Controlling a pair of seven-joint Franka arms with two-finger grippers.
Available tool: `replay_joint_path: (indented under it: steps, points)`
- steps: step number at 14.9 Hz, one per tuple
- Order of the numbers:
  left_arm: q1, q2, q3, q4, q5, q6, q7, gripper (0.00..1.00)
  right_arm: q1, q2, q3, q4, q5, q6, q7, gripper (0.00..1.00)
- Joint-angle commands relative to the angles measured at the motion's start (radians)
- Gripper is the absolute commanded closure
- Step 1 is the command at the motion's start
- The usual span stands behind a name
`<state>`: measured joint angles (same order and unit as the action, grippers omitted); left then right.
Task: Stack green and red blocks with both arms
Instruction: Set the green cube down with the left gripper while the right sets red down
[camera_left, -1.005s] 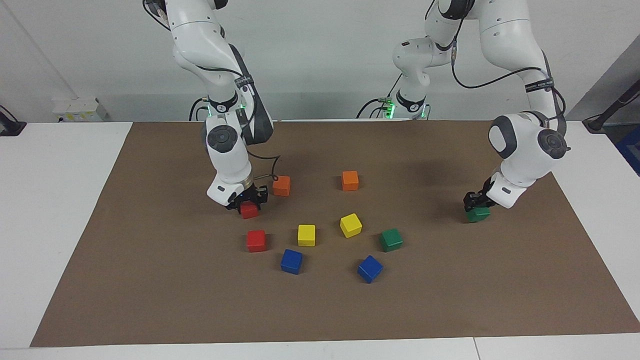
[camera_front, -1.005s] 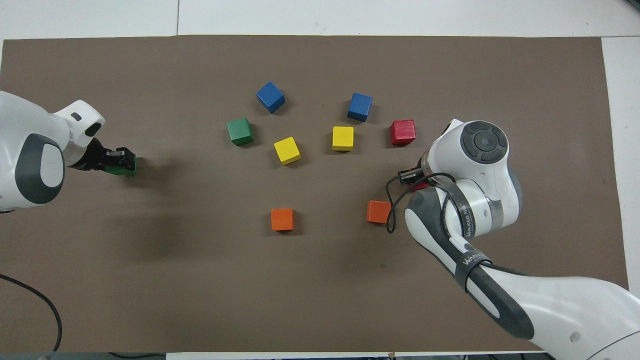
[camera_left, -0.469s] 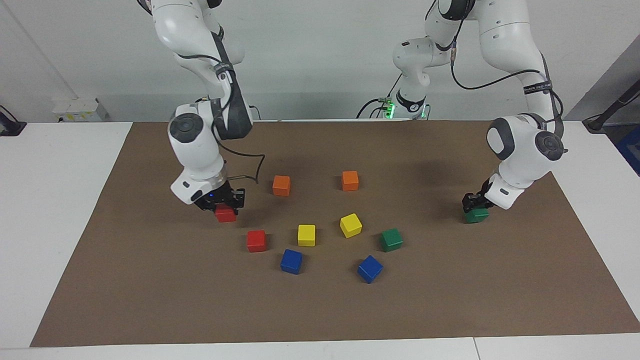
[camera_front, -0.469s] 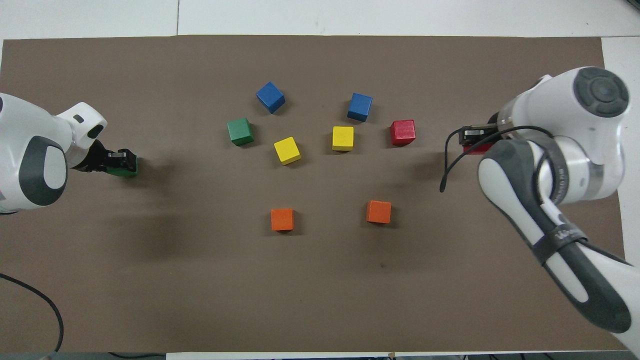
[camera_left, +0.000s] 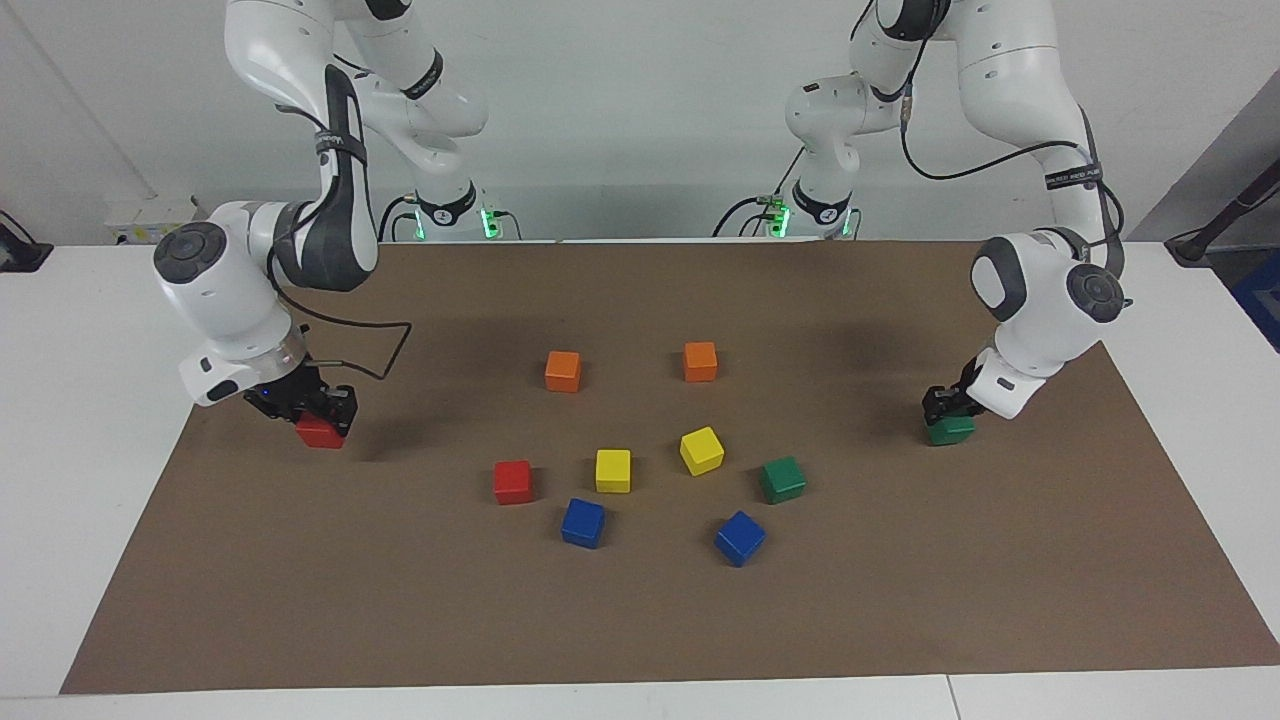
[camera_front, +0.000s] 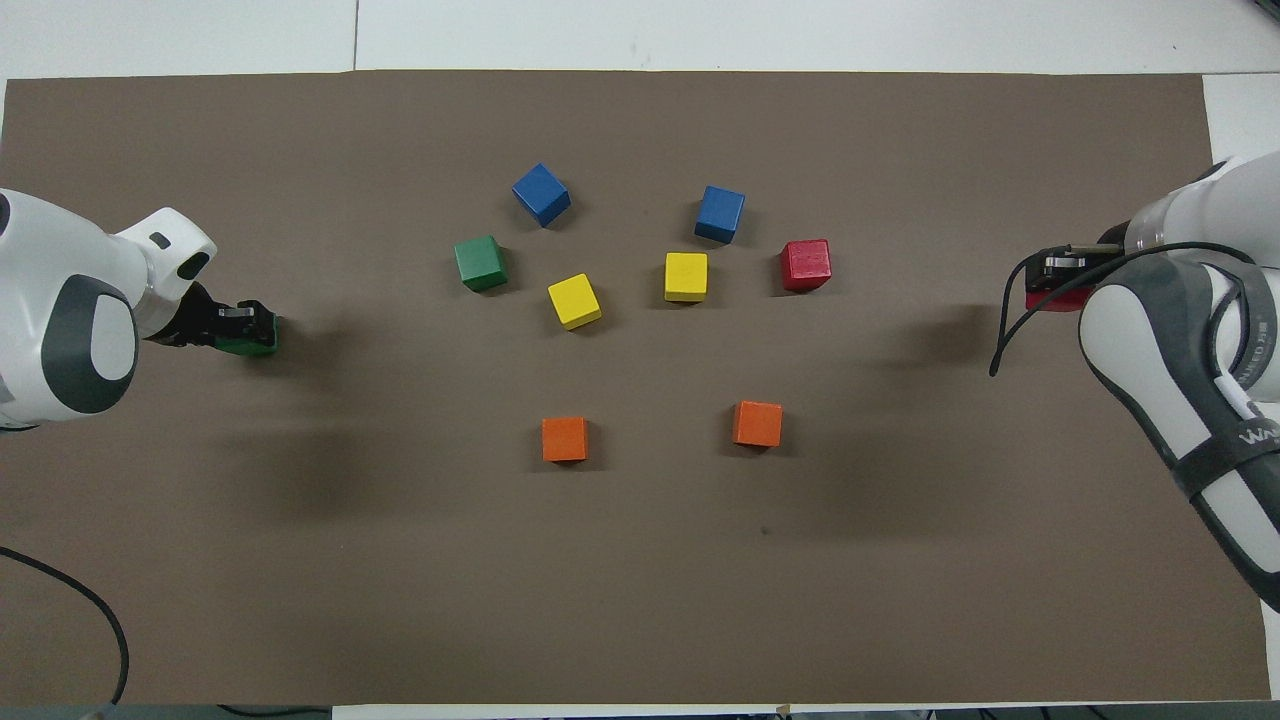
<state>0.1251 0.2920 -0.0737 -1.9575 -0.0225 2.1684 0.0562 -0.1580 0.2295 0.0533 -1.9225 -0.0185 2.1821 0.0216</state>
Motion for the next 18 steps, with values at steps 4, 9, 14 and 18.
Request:
replay_joint_path:
  steps: [4, 9, 14, 18]
  points:
    - [-0.009, -0.010, 0.009, -0.021, -0.001, 0.028, 0.005, 1.00, 0.002, 0.016, 0.013, -0.055, 0.002, 0.084, -0.095, 1.00]
    - [-0.009, -0.010, 0.009, -0.021, -0.001, 0.025, 0.004, 1.00, 0.009, 0.019, 0.013, -0.065, 0.002, 0.096, -0.144, 1.00]
    - [-0.004, -0.011, 0.011, -0.021, -0.001, 0.016, -0.038, 1.00, 0.011, 0.025, 0.013, -0.093, -0.001, 0.139, -0.185, 1.00]
    - [-0.007, -0.011, 0.011, -0.023, -0.001, 0.022, -0.050, 1.00, 0.009, 0.036, 0.013, -0.105, -0.001, 0.171, -0.204, 1.00]
